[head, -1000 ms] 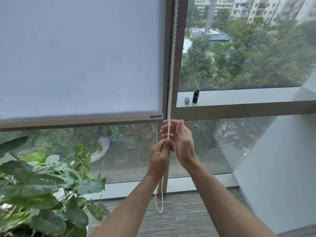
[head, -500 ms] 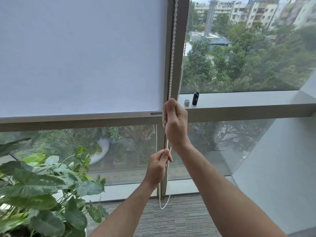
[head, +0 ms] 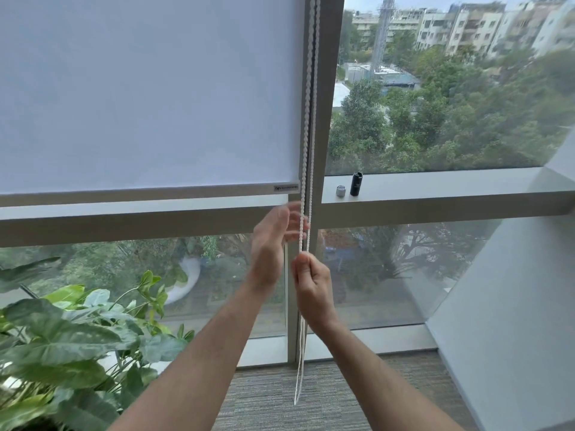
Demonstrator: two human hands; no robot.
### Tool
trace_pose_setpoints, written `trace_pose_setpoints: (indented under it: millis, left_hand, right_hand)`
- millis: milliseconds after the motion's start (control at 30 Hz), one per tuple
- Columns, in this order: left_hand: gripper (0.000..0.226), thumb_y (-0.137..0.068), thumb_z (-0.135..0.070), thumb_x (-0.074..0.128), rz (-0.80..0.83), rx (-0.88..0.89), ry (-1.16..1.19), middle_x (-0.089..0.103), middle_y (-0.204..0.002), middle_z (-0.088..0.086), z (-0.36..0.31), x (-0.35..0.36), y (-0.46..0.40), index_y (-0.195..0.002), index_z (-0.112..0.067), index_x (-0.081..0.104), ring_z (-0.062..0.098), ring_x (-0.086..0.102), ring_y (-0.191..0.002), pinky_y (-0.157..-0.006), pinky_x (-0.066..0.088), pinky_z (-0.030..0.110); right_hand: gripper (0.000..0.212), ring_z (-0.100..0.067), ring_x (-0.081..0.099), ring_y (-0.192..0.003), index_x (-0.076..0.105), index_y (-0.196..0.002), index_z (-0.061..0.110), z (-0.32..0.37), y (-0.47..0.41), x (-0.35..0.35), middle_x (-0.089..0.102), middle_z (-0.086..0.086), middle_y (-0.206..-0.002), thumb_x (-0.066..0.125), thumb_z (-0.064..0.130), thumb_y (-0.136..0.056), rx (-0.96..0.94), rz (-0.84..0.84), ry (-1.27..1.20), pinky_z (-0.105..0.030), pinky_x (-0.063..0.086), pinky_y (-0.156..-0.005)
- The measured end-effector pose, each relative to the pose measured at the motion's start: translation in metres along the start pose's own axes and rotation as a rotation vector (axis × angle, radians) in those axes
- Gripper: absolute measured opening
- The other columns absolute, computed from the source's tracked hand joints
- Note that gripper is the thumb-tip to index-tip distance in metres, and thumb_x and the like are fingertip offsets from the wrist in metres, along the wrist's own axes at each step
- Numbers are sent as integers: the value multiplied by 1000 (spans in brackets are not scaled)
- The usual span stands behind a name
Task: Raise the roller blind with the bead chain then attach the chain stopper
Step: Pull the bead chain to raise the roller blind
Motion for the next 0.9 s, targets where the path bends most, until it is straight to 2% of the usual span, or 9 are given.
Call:
trace_pose_setpoints:
  millis: [133,200,300,500,600,700,733,800,900]
  left_hand:
    - [33,-103,-34,36,99,180,12,65,-89,9,-57,28,-27,-117,-13,58,24,64,-76,-65,53,34]
    - [30,-104,-26,35,90,217,60,58,-76,3,-77,40,-39,-115,-13,60,16,53,-59,-50,40,27]
    - [31,-104,-24,39,34,230,87,39,-54,-9,-88,50,-49,-94,-13,67,8,31,-45,-42,23,27]
    - [35,-100,-26,43,-33,246,46,30,-50,4,-70,43,-46,-73,-24,64,16,25,-42,-43,17,40]
    - [34,-99,-29,45,-54,222,22,28,-47,6,-50,34,-38,-72,-27,66,13,26,-39,-39,18,36]
    - [35,-100,-24,45,-39,189,22,40,-45,-6,-33,31,-26,-73,-26,66,5,33,-39,-42,34,23]
    - [35,-100,-21,45,-29,182,35,47,-46,-10,-29,31,-24,-73,-25,66,1,37,-41,-46,40,22]
    - [33,-98,-19,46,-42,166,65,51,-47,-11,-25,28,-21,-72,-23,66,-1,38,-41,-43,35,18]
    - [32,-96,-19,45,-95,161,34,38,-45,-7,-25,16,-21,-72,-24,66,6,29,-38,-38,19,27]
  right_hand:
    - [43,-2,32,-53,43,-60,37,-20,16,1,40,16,-54,39,26,-101,62,22,25,-21,28,-53]
    - [44,-2,32,-54,43,-59,36,-23,19,0,40,16,-55,39,27,-102,76,16,27,-23,29,-53]
    - [43,-5,33,-55,41,-59,32,-24,19,-2,39,13,-56,40,27,-102,83,14,32,-28,29,-53]
    - [42,-13,42,-49,59,-68,14,-26,10,-20,46,-1,-55,42,38,-98,205,157,-42,-30,34,-49]
    - [49,-20,68,-70,71,-99,12,-7,-15,-31,69,-11,-76,37,46,-97,203,182,23,-39,52,-70]
    - [51,-15,70,-91,73,-103,24,37,-52,-32,74,-2,-96,31,54,-98,86,61,109,-40,55,-81]
    - [44,-10,69,-89,72,-100,29,54,-64,-30,73,6,-93,34,52,-98,25,53,143,-38,56,-79]
    - [17,-3,67,-90,67,-99,38,82,-86,-28,70,15,-91,52,34,-94,-44,64,161,-36,59,-80]
    - [51,-10,66,-108,67,-110,31,113,-111,-33,70,11,-108,54,-10,-82,-75,246,224,-38,57,-93]
Point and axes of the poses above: each hand's wrist, its own y-axis away from the middle knuckle, its own x-axis out of the palm, z = x × y, the point moved 1 cm from there along -y, towards the middle knuckle
